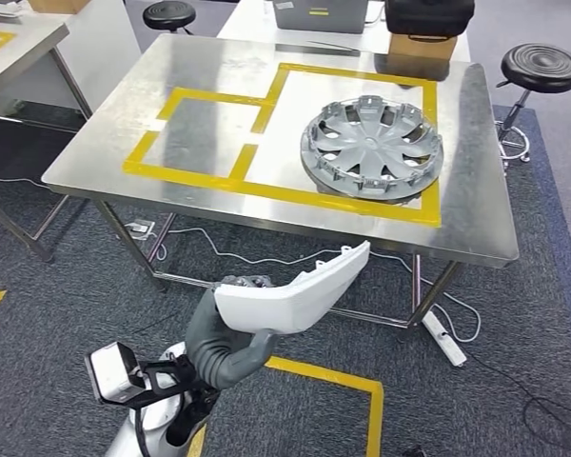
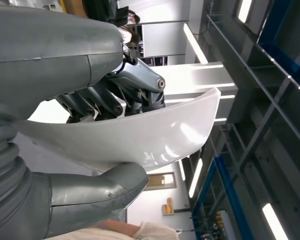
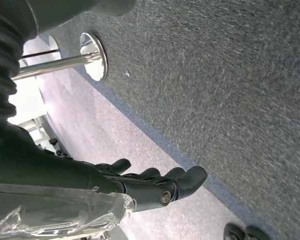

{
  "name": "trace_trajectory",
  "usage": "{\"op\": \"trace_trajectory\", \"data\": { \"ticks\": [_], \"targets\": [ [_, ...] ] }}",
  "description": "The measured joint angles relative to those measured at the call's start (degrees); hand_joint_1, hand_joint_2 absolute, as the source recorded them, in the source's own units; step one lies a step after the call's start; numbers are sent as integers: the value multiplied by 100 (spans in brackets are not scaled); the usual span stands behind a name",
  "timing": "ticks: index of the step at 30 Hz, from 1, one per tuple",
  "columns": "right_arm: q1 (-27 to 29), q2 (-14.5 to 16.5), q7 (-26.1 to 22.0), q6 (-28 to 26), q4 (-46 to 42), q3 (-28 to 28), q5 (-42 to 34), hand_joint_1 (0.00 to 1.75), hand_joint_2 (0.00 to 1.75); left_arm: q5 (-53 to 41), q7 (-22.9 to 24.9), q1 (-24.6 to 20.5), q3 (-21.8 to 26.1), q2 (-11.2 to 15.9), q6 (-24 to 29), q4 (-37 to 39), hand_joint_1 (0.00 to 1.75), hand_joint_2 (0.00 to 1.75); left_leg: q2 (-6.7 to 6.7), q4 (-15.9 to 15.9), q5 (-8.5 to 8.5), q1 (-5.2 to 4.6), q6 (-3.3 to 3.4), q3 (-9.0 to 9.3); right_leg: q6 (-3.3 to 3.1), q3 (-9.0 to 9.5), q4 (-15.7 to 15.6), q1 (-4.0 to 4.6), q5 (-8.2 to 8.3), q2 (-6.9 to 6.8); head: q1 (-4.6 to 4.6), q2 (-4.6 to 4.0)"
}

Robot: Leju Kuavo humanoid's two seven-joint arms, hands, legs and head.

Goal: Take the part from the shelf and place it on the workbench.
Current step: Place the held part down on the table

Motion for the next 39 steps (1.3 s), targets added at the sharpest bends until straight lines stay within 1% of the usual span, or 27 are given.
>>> {"op": "trace_trajectory", "data": {
  "ticks": [3, 4, 5, 6, 8, 9, 10, 11, 12, 13, 14, 15, 19, 21, 22, 24, 25, 26, 27, 29, 30, 31, 32, 35, 36, 37, 39],
  "targets": [
    [-5, -1, -5, 4, 0, 0, 12, 0, 175, 83, 0, -1, -2, -7, -57, 16, 175, 175, -7, -87, -44, -2, 83, 57, 103, 57, -58, -4, -59, -4, -1, 0],
    [-10, -1, -12, 4, 0, 0, 14, 0, 175, 117, 0, -1, -3, -10, -94, 17, 175, 175, -6, -108, -63, 9, 117, 87, 138, 46, 8, -7, -114, -15, 9, 0],
    [-15, -2, -19, 4, 0, 0, 15, 0, 175, 144, 0, -2, -5, -11, -130, 20, 175, 175, -4, -130, -84, 23, 149, 119, 168, -35, 199, -8, -224, -29, 20, 0],
    [-18, -2, -27, 4, 0, 1, 15, 0, 175, 163, 0, -2, -8, -13, -164, 26, 175, 175, -1, -140, -107, 32, 174, 149, 191, -195, 519, -12, -375, -44, 31, 0],
    [-12, -2, -32, 10, 0, 2, 15, 0, 175, 178, 0, -3, -11, -10, -217, 49, 175, 175, 0, -139, -155, 29, 202, 186, 221, -661, 1312, -17, -673, -65, 42, 0],
    [-5, -2, -32, 14, 0, 2, 15, 0, 175, 178, 0, -4, -12, -9, -230, 63, 175, 175, -5, -138, -179, 26, 205, 212, 227, -836, 1554, -17, -696, -67, 41, 0],
    [0, -2, -32, 18, 0, 2, 15, 0, 175, 178, 0, -4, -12, -8, -237, 76, 175, 175, -11, -136, -205, 25, 203, 252, 227, -908, 1572, -17, -585, -67, 43, 0],
    [4, -2, -31, 21, 0, 2, 15, 0, 175, 177, 0, -5, -12, -8, -238, 86, 175, 175, -16, -135, -233, 25, 196, 305, 222, -863, 1358, -17, -361, -68, 42, 0],
    [4, -2, -27, 21, 0, 2, 15, 0, 175, 168, 0, -5, -13, -8, -232, 94, 175, 175, -20, -134, -266, 25, 182, 366, 216, -728, 966, -19, -64, -71, 43, 0],
    [5, -2, -22, 22, 1, 2, 15, 0, 175, 149, 0, -7, -14, -8, -213, 100, 175, 175, -22, -130, -298, 17, 159, 418, 208, -565, 568, -17, 171, -75, 44, 0],
    [1, -2, -16, 22, 2, 3, 14, 0, 175, 125, 0, -8, -16, -8, -181, 107, 175, 175, -24, -122, -321, 7, 135, 445, 188, -435, 253, -15, 323, -75, 43, 1],
    [-2, -2, -10, 24, 3, 5, 14, 0, 175, 97, 0, -10, -17, -7, -144, 115, 175, 175, -26, -118, -335, -4, 110, 455, 164, -362, 70, -10, 390, -74, 41, 1],
    [9, -2, 0, 28, 4, 18, 13, 0, 175, 53, 0, -14, -18, -7, -74, 142, 175, 175, -26, -143, -350, -3, 22, 453, 37, -348, -3, 3, 369, -60, 18, 1],
    [7, -2, -16, 27, 3, 25, 14, 0, 175, 83, 0, -18, -20, -5, -110, 152, 175, 175, -20, 42, -488, 4, -47, 372, -47, -326, -39, -17, 354, -56, 4, 1],
    [3, -2, -31, 26, 3, 29, 14, 0, 175, 109, 0, -19, -22, -3, -145, 159, 175, 175, -16, 315, -628, 10, -77, 235, -87, -316, -53, -27, 324, -52, -7, 1],
    [4, -2, -69, 21, 2, 35, 15, 0, 175, 161, 0, -21, -23, 3, -224, 177, 175, 175, -13, 1117, -930, 21, -116, -199, -135, -288, -60, -28, 238, -48, -19, 1],
    [13, -2, -82, 18, 2, 37, 15, 0, 175, 182, 0, -21, -23, 5, -255, 186, 175, 175, -13, 1422, -978, 25, -123, -382, -143, -252, -60, -28, 201, -48, -20, 1],
    [22, -2, -92, 16, 2, 37, 15, 0, 175, 197, 0, -21, -23, 7, -280, 195, 175, 175, -12, 1541, -917, 27, -123, -475, -138, -199, -59, -28, 166, -50, -18, 1],
    [29, -2, -98, 15, 2, 37, 15, 0, 175, 208, 0, -21, -23, 7, -294, 202, 175, 175, -11, 1424, -736, 28, -115, -449, -124, -127, -59, -28, 129, -50, -20, 1],
    [35, -2, -102, 14, 2, 37, 15, 0, 175, 210, 0, -22, -24, 7, -301, 208, 175, 175, -6, 724, -240, 26, -78, -142, -81, 23, -61, -32, 57, -48, -21, 1],
    [33, -2, -103, 10, 2, 38, 15, 0, 175, 202, 0, -22, -25, 7, -294, 211, 175, 175, -6, 378, -83, 20, -53, 21, -48, 79, -56, -24, 26, -41, -21, 0],
    [28, -2, -103, 4, 2, 38, 14, 0, 175, 185, 5, -23, -26, 7, -272, 214, 175, 175, -6, 125, -40, 15, -23, 134, -16, 99, -52, -16, 5, -36, -18, 0],
    [26, -2, -103, -3, 2, 38, 13, 0, 175, 161, 17, -23, -25, 5, -238, 219, 175, 175, -10, 4, -74, 9, 5, 181, 17, 96, -59, -9, -7, -34, -15, 1],
    [25, -2, -102, -17, 2, 38, 11, 0, 175, 91, 65, -25, -23, -3, -103, 233, 175, 175, -26, -99, -186, 25, 94, 220, 124, 88, -72, -8, -68, -50, -8, 2],
    [22, -2, -102, -19, 2, 39, 11, 0, 175, 78, 72, -26, -24, -6, -73, 237, 175, 175, -22, -117, -208, 36, 128, 250, 154, 32, 53, -9, -141, -57, -2, 2],
    [17, -2, -104, -21, 2, 39, 11, 0, 175, 68, 75, -27, -25, -9, -54, 241, 175, 175, -16, -130, -233, 48, 156, 283, 177, -106, 319, -10, -266, -63, 3, 2],
    [16, -2, -109, -22, 2, 39, 11, 0, 175, 53, 81, -28, -24, -8, -35, 259, 175, 175, -10, -132, -288, 46, 199, 327, 196, -572, 1144, -11, -568, -69, 12, 1]
  ]
}}
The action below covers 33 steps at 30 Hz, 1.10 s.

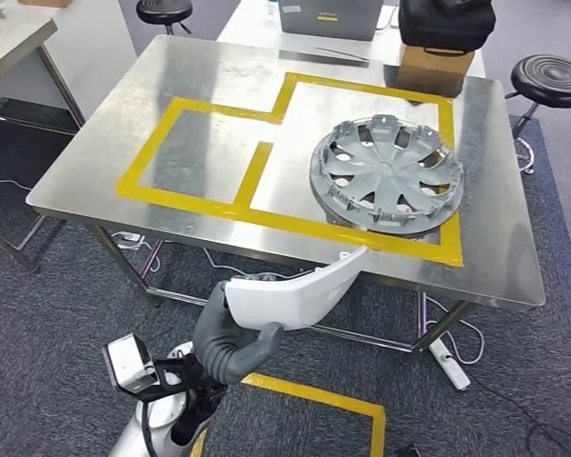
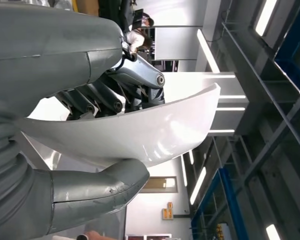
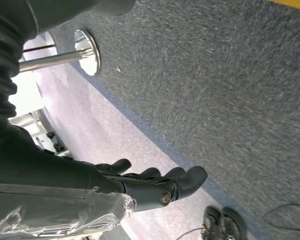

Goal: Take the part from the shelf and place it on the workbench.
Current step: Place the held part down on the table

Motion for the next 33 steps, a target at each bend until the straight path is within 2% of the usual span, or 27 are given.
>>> {"op": "trace_trajectory", "data": {
  "ticks": [1, 2, 3, 5, 6, 7, 8, 11, 12, 14, 16, 17, 18, 19, 21, 22, 24, 27, 28, 29, 31, 32, 33],
  "targets": [
    [8, 0, -2, 1, 0, 0, 0, 0, 175, -3, 2, 0, 2, 1, 7, 12, 175, 175, -5, 0, -29, -2, 7, 27, 5, -232, 355, -2, -78, 0, -1, 0],
    [16, 0, -2, 1, 0, 0, 0, 0, 175, -6, 4, 0, 4, 1, 13, 25, 175, 175, -13, 0, -61, -2, 8, 67, 8, -382, 525, -3, -36, 0, 1, 0],
    [22, 0, -2, 2, 0, 0, 0, 0, 175, -7, 5, 0, 5, 1, 20, 34, 175, 175, -22, 0, -100, -1, 1, 124, 10, -419, 455, -5, 142, -1, 1, 0],
    [25, -1, -1, 3, 0, 0, 1, 0, 175, -9, 6, -2, 4, -1, 27, 43, 175, 175, -32, 1, -193, 4, -35, 266, 12, -203, -247, -13, 708, -7, 3, -1],
    [23, 2, -2, 5, 2, 1, 1, 0, 175, -10, 7, -5, 3, 0, 31, 44, 175, 175, -35, 6, -237, -5, -64, 322, 13, -52, -617, -11, 911, -7, 8, -1],
    [15, 4, -2, 7, 4, 2, 1, 0, 175, -12, 9, -8, 2, 1, 36, 45, 175, 175, -36, 15, -268, -16, -92, 350, -7, 63, -886, -9, 1002, -6, 13, -1],
    [9, 6, -3, 9, 7, 3, 0, 0, 175, -16, 13, -10, 1, 1, 42, 47, 175, 175, -37, 16, -283, -28, -120, 355, -35, 119, -1014, -4, 1003, -2, 5, -1],
    [12, 8, -3, 12, 10, 2, 1, 0, 175, -24, 23, -14, -1, 2, 59, 50, 175, 175, -33, -2, -308, -36, -193, 349, -164, 140, -1081, -4, 941, 14, -34, 0],
    [14, 7, -3, 11, 10, 1, 2, 0, 175, -20, 23, -15, -1, 2, 72, 50, 175, 175, -28, 74, -369, -35, -224, 319, -203, 154, -1094, -12, 935, 15, -51, 0],
    [6, 8, -5, 10, 9, 1, 2, 0, 175, 18, 38, -16, 0, 2, 102, 50, 175, 175, -21, 574, -631, -28, -280, 65, -260, 179, -1113, -28, 926, 13, -75, 1],
    [-1, 8, -8, 10, 10, 2, 1, 0, 175, 126, 79, -14, 5, 3, 109, 50, 175, 175, -18, 1369, -924, -20, -305, -397, -287, 186, -1114, -28, 911, 7, -87, -1],
    [0, 7, -9, 10, 10, 2, 1, 0, 175, 187, 100, -13, 8, 3, 96, 50, 175, 175, -17, 1621, -950, -19, -305, -568, -292, 195, -1113, -26, 901, 7, -87, -1],
    [2, 7, -9, 10, 10, 2, 0, 0, 175, 239, 108, -13, 10, 4, 75, 50, 175, 175, -17, 1667, -853, -19, -297, -638, -293, 212, -1113, -26, 891, 9, -86, -1],
    [3, 7, -10, 10, 10, 2, 1, 0, 175, 271, 110, -13, 11, 4, 48, 49, 175, 175, -17, 1478, -648, -20, -282, -587, -289, 237, -1113, -25, 877, 15, -86, -1],
    [0, 8, -21, 11, 10, 4, 2, 0, 175, 304, 79, -14, 8, 4, -27, 45, 175, 175, -5, 718, -204, -28, -229, -266, -256, 293, -1118, -17, 813, 33, -87, -1],
    [-3, 8, -29, 13, 10, 8, 3, 0, 175, 304, 47, -16, 3, 4, -80, 40, 175, 175, 4, 372, -113, -34, -202, -111, -227, 306, -1127, -8, 761, 42, -86, -1],
    [-2, 8, -44, 17, 9, 27, 4, 0, 175, 289, -21, -19, -8, 4, -177, 22, 175, 175, 14, 1, -126, -48, -148, 55, -149, 353, -1164, 9, 716, 43, -83, -1],
    [-2, 8, -42, 19, 9, 48, -4, 0, 175, 187, -17, -21, -19, 0, -133, 10, 175, 175, 3, -83, -76, -26, -66, 192, -45, 476, -1158, 3, 713, 20, -65, 1],
    [-11, 8, -38, 18, 9, 49, -10, 0, 175, 151, 2, -21, -20, -1, -84, 10, 175, 175, 4, -87, -78, -15, -40, 241, -22, 421, -1022, 0, 602, 12, -45, 1],
    [-20, 8, -34, 17, 9, 50, -17, 0, 175, 124, 22, -22, -21, -2, -42, 11, 175, 175, 7, -91, -93, -8, -17, 274, 1, 279, -753, -4, 456, 6, -34, 0],
    [-24, 9, -27, 17, 9, 52, -26, 0, 175, 100, 43, -22, -22, -1, -1, 15, 175, 175, 3, -90, -140, -9, 13, 304, 31, -183, 20, -5, 143, 1, -11, 0],
    [-17, 9, -25, 18, 9, 52, -27, 0, 175, 95, 49, -22, -21, -1, 6, 17, 175, 175, -5, -89, -168, -10, 16, 324, 38, -385, 291, -6, 81, 0, -8, 0],
    [-9, 8, -22, 18, 9, 52, -28, 0, 175, 92, 52, -22, -20, -1, 10, 19, 175, 175, -14, -88, -200, -11, 14, 359, 38, -496, 370, -5, 133, 1, -2, 1]
  ]
}}
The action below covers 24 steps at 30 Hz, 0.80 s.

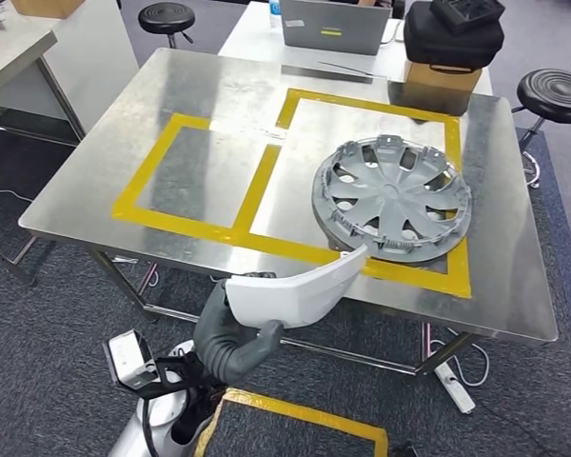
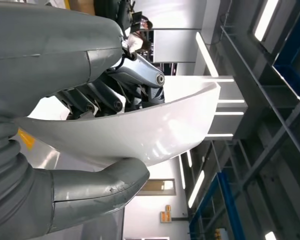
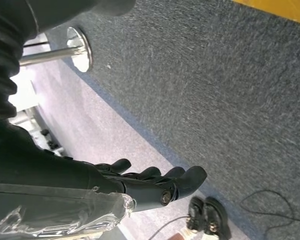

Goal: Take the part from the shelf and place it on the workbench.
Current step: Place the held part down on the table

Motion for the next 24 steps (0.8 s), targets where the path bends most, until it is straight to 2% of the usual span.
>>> {"op": "trace_trajectory", "data": {
  "ticks": [1, 3, 4, 5, 8, 10, 11, 13, 14, 15, 16, 17, 18, 19, 20, 21, 22, 24],
  "targets": [
    [6, -1, 2, 0, 0, -1, -1, 0, 175, -2, 2, 0, 1, 0, 3, 1, 175, 175, -9, 0, -38, 0, -8, 52, -6, 12, -167, 0, 185, 0, 2, 1],
    [9, -2, 5, -1, 1, -2, -3, 0, 175, -2, 4, -1, 2, 1, 5, 0, 175, 175, -15, -2, -133, 0, -39, 176, -33, 271, -925, 3, 729, -2, 4, 0],
    [6, -1, 4, -1, 1, -1, -3, 0, 175, -8, 4, -2, 2, 1, 16, 1, 175, 175, -15, 0, -171, -4, -62, 217, -65, 382, -1257, 12, 876, -4, 6, -1],
    [1, -1, 4, -2, 2, 1, -3, 0, 175, -20, 4, -3, 1, 1, 33, 1, 175, 175, -14, 0, -201, -9, -90, 232, -104, 455, -1454, 24, 975, -5, 4, -1],
    [8, 1, 4, -3, 2, 1, -1, 0, 175, -61, -1, -5, -2, 1, 109, 4, 175, 175, -13, 13, -225, -18, -178, 242, -222, 494, -1521, 38, 1011, 0, -4, 0],
    [11, 0, 4, -4, 2, 0, 4, 0, 175, -74, -12, -6, -4, 2, 142, 4, 175, 175, -6, 223, -307, -21, -235, 158, -268, 547, -1546, 7, 1002, 7, -30, -1],
    [7, 0, 3, -4, 2, 0, 7, 0, 175, -81, -15, -6, -4, 3, 152, 3, 175, 175, -3, 486, -424, -18, -265, 15, -287, 571, -1559, -9, 994, 8, -45, 0],
    [0, 1, 2, -3, 2, 2, 11, 0, 175, -80, -21, -6, -3, 5, 173, 3, 175, 175, 0, 1225, -740, -5, -312, -433, -316, 583, -1563, -14, 973, 3, -68, 1],
    [1, 1, 4, -3, 2, 2, 11, 0, 175, -72, -22, -5, 1, 5, 184, 3, 175, 175, 0, 1520, -840, 0, -323, -641, -323, 585, -1563, -14, 965, 1, -66, 0],
    [2, 1, 7, -3, 2, 2, 11, 0, 175, -60, -24, -4, 4, 6, 196, 3, 175, 175, 1, 1652, -830, 2, -328, -770, -325, 591, -1563, -14, 957, 1, -66, 0],
    [3, 1, 10, -3, 2, 2, 11, 0, 175, -48, -24, -3, 9, 6, 208, 3, 175, 175, 1, 1574, -695, 2, -325, -791, -323, 603, -1562, -14, 951, 4, -66, -1],
    [3, 1, 13, -3, 2, 1, 11, 0, 175, -39, -24, -3, 13, 5, 222, 3, 175, 175, 3, 1302, -464, 3, -317, -707, -317, 619, -1562, -16, 944, 9, -66, -1],
    [3, 1, 14, -3, 2, 1, 11, 0, 175, -35, -25, -3, 14, 5, 236, 3, 175, 175, 7, 921, -194, 3, -306, -560, -306, 635, -1563, -17, 938, 15, -67, -1],
    [1, 1, 13, -3, 2, 2, 11, 0, 175, -29, -29, -4, 14, 4, 240, 3, 175, 175, 13, 527, -26, 1, -289, -414, -285, 642, -1558, -9, 924, 23, -67, -1],
    [-3, 1, 9, -3, 2, 2, 13, 0, 175, -15, -40, -4, 13, 4, 212, 1, 175, 175, 18, 242, 43, -3, -264, -312, -252, 648, -1577, -2, 893, 30, -63, 0],
    [-5, 1, 0, -2, 2, 3, 18, 0, 175, 10, -57, -4, 12, 3, 154, -8, 175, 175, 15, 56, 28, -5, -231, -256, -210, 660, -1597, 6, 873, 32, -64, 0],
    [-6, 1, -9, 0, 2, 3, 24, 0, 175, 39, -80, -5, 10, 3, 68, -20, 175, 175, 6, -33, -50, -9, -194, -241, -161, 683, -1621, 14, 880, 31, -64, 0],
    [-6, 1, -22, 8, 2, 4, 32, 0, 175, 73, -115, -2, 6, 2, -96, -54, 175, 175, -12, -82, -33, -1, -106, -164, -86, 725, -1622, 3, 897, 12, -62, 1]
  ]
}}
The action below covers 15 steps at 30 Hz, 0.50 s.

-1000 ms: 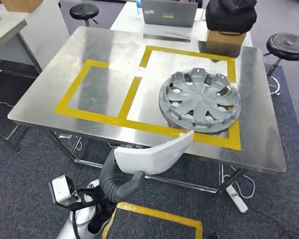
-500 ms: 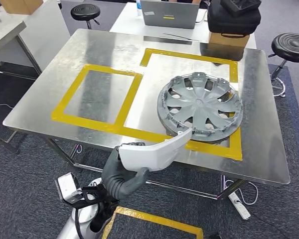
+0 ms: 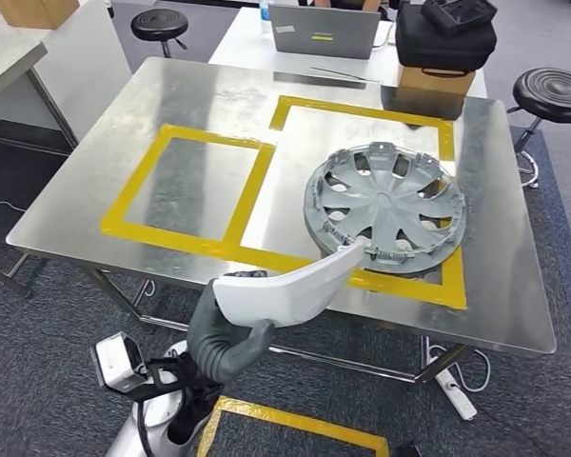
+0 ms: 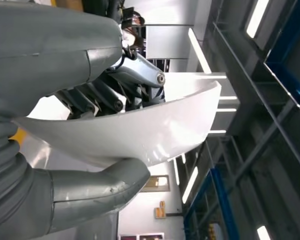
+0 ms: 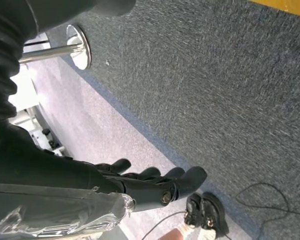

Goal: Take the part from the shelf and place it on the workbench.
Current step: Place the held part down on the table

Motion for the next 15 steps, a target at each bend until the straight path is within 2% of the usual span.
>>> {"op": "trace_trajectory", "data": {
  "ticks": [1, 2, 5, 6, 7, 9, 10, 11, 12, 15],
  "targets": [
    [-3, 0, -1, 4, 0, 1, -1, 0, 175, -5, -8, 0, -3, 0, -45, -10, 175, 175, 11, -1, 50, 2, 37, 60, 26, -23, 106, -6, -44, -9, 18, 0],
    [-6, 0, 1, 7, 0, 1, -3, 0, 175, -26, -3, 1, -5, -1, -51, -16, 175, 175, 28, 6, 100, 5, 72, 123, 46, -122, 337, -11, -175, -16, 31, -1],
    [1, 0, 10, 9, 0, 2, -22, 0, 175, -124, 66, 0, -7, 0, 87, -3, 175, 175, 50, 21, 106, -1, 107, 202, 95, -726, 1439, -13, -691, -19, 58, -2],
    [7, 0, 14, 8, 0, 2, -28, 0, 175, -151, 85, -1, -5, -1, 147, 9, 175, 175, 41, 22, 81, -2, 104, 217, 101, -856, 1594, -14, -721, -19, 60, -2],
    [14, 0, 18, 6, 0, 1, -28, 0, 175, -165, 91, -1, -5, -1, 193, 21, 175, 175, 31, 22, 52, 0, 94, 244, 101, -863, 1508, -15, -622, -20, 60, -2],
    [18, 0, 21, 2, 0, 1, -28, 0, 175, -186, 95, -3, -5, -3, 264, 41, 175, 175, 18, 23, -27, 8, 58, 338, 90, -568, 753, -21, -140, -25, 60, -1],
    [19, 0, 20, 1, 1, 1, -28, 0, 175, -190, 95, -5, -4, -3, 283, 47, 175, 175, 19, 18, -64, 10, 34, 389, 74, -420, 401, -12, 41, -28, 59, -2],
    [14, 1, 20, -4, 2, 1, -28, 0, 175, -194, 95, -6, -4, -3, 295, 51, 175, 175, 20, 18, -99, 7, 2, 423, 42, -302, 152, 1, 140, -38, 62, -1],
    [10, 1, 19, -4, 3, 1, -29, 0, 175, -197, 95, -8, -4, -2, 302, 56, 175, 175, 22, 13, -129, 3, -32, 442, -4, -255, 57, 17, 177, -45, 59, -1],
    [7, 0, 22, -3, 4, -1, -28, 0, 175, -216, 90, -11, -8, -1, 310, 67, 175, 175, 26, 43, -165, -3, -129, 462, -142, -234, 59, 30, 185, -44, 34, 0]
  ]
}}
